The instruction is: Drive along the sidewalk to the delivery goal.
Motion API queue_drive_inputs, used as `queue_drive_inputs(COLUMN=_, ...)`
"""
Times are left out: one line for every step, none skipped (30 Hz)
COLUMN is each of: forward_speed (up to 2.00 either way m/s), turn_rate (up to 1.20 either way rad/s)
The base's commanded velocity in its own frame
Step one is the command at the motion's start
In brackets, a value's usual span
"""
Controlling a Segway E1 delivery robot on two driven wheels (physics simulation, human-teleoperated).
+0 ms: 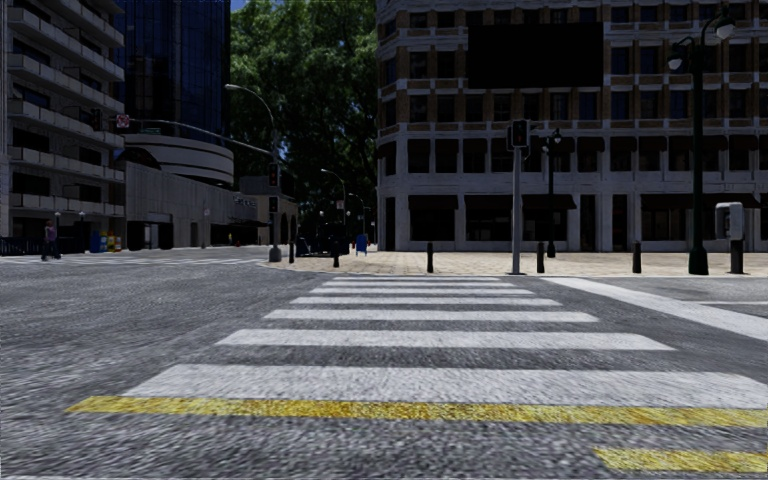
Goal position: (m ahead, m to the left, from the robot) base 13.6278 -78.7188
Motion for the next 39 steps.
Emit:
queue_drive_inputs(forward_speed=2.00, turn_rate=0.00)
queue_drive_inputs(forward_speed=2.00, turn_rate=0.00)
queue_drive_inputs(forward_speed=2.00, turn_rate=0.00)
queue_drive_inputs(forward_speed=2.00, turn_rate=0.00)
queue_drive_inputs(forward_speed=2.00, turn_rate=0.00)
queue_drive_inputs(forward_speed=2.00, turn_rate=0.00)
queue_drive_inputs(forward_speed=2.00, turn_rate=0.00)
queue_drive_inputs(forward_speed=2.00, turn_rate=0.00)
queue_drive_inputs(forward_speed=2.00, turn_rate=0.00)
queue_drive_inputs(forward_speed=2.00, turn_rate=0.00)
queue_drive_inputs(forward_speed=2.00, turn_rate=0.00)
queue_drive_inputs(forward_speed=2.00, turn_rate=0.00)
queue_drive_inputs(forward_speed=2.00, turn_rate=0.00)
queue_drive_inputs(forward_speed=2.00, turn_rate=0.00)
queue_drive_inputs(forward_speed=2.00, turn_rate=0.00)
queue_drive_inputs(forward_speed=2.00, turn_rate=0.00)
queue_drive_inputs(forward_speed=2.00, turn_rate=0.00)
queue_drive_inputs(forward_speed=2.00, turn_rate=0.00)
queue_drive_inputs(forward_speed=2.00, turn_rate=0.00)
queue_drive_inputs(forward_speed=2.00, turn_rate=0.00)
queue_drive_inputs(forward_speed=2.00, turn_rate=0.00)
queue_drive_inputs(forward_speed=2.00, turn_rate=0.00)
queue_drive_inputs(forward_speed=2.00, turn_rate=0.00)
queue_drive_inputs(forward_speed=2.00, turn_rate=0.00)
queue_drive_inputs(forward_speed=2.00, turn_rate=0.00)
queue_drive_inputs(forward_speed=2.00, turn_rate=0.00)
queue_drive_inputs(forward_speed=2.00, turn_rate=0.00)
queue_drive_inputs(forward_speed=2.00, turn_rate=0.00)
queue_drive_inputs(forward_speed=2.00, turn_rate=0.00)
queue_drive_inputs(forward_speed=2.00, turn_rate=0.00)
queue_drive_inputs(forward_speed=2.00, turn_rate=0.00)
queue_drive_inputs(forward_speed=2.00, turn_rate=0.00)
queue_drive_inputs(forward_speed=2.00, turn_rate=0.00)
queue_drive_inputs(forward_speed=2.00, turn_rate=0.00)
queue_drive_inputs(forward_speed=2.00, turn_rate=0.00)
queue_drive_inputs(forward_speed=2.00, turn_rate=0.00)
queue_drive_inputs(forward_speed=2.00, turn_rate=0.00)
queue_drive_inputs(forward_speed=2.00, turn_rate=0.00)
queue_drive_inputs(forward_speed=2.00, turn_rate=0.00)
